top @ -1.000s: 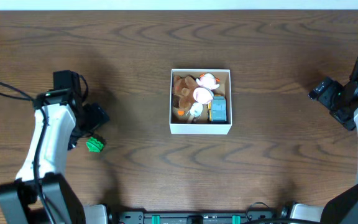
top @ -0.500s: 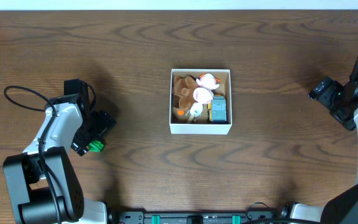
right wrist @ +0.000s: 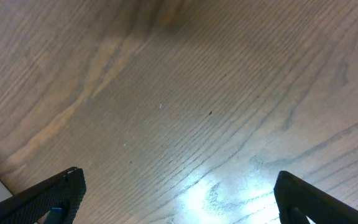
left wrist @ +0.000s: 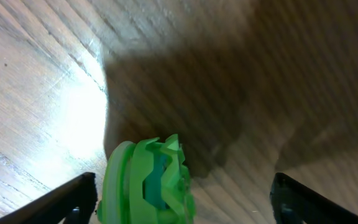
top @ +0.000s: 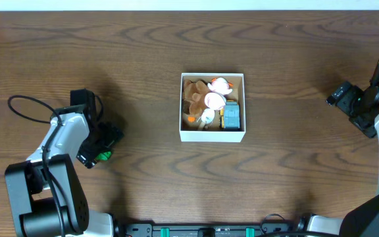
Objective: Pack container
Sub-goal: 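Move the left gripper to the green toy and grasp it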
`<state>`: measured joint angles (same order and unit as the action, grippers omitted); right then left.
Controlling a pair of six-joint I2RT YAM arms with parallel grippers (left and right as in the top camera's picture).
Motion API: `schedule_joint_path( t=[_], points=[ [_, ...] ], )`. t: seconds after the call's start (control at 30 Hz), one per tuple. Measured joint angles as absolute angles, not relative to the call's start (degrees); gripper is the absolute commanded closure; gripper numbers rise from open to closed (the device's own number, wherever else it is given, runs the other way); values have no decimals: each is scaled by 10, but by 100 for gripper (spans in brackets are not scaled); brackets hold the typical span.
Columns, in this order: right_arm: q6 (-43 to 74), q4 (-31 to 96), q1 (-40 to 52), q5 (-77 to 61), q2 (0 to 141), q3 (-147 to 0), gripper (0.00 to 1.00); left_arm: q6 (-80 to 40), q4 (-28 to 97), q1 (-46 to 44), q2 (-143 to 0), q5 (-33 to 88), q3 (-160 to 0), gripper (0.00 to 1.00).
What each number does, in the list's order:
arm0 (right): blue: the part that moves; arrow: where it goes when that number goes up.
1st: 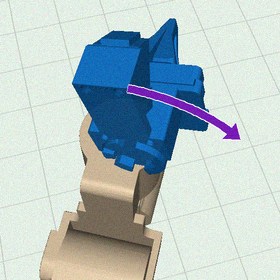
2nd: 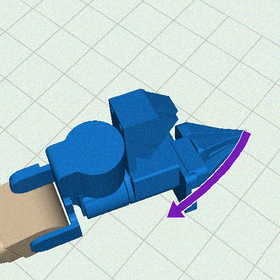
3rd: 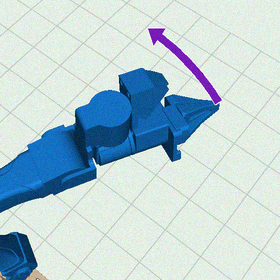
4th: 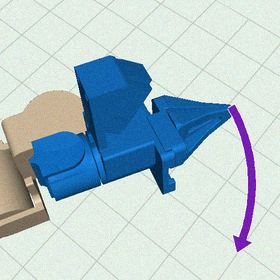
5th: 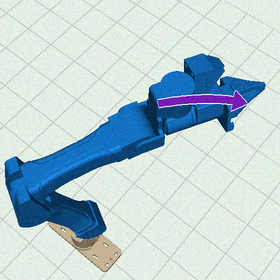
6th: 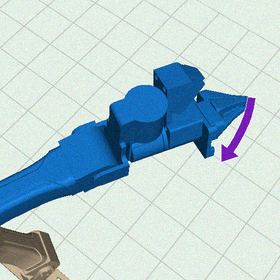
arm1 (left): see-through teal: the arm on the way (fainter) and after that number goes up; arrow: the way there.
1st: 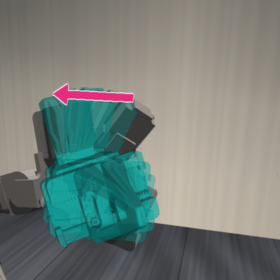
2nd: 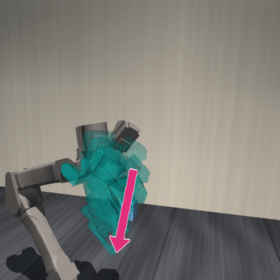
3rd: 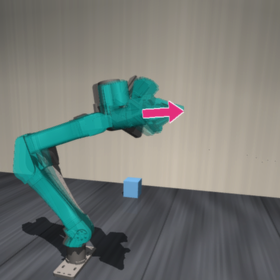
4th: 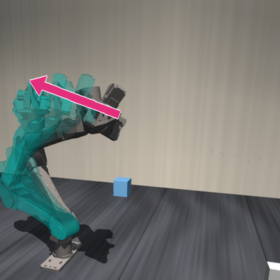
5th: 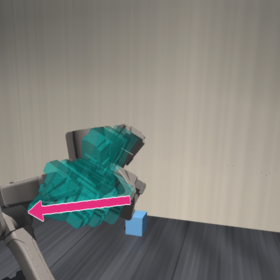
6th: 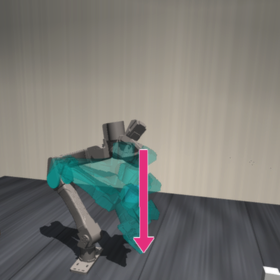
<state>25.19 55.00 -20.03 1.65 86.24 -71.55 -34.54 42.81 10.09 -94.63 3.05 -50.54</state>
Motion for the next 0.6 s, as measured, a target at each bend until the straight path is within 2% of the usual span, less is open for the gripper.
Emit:
schedule_joint_path(
  t=[0.13, 0.23, 0.3, 0.5, 0.6],
  points=[
    [252, 550, -200, 17, 863, -715, 1, -346, 427, 101, -946, 31, -505, 26],
    [252, 550, -200, 17, 862, -715, 1, -346, 426, 101, -946, 30, -505, 36],
    [252, 550, -200, 17, 862, -715, 1, -346, 426, 101, -946, 31, -505, 37],
    [252, 550, -200, 17, 863, -715, 1, -345, 426, 101, -946, 31, -505, 51],
    [252, 550, -200, 17, 862, -715, 1, -345, 426, 101, -946, 31, -505, 53]
  ],
)
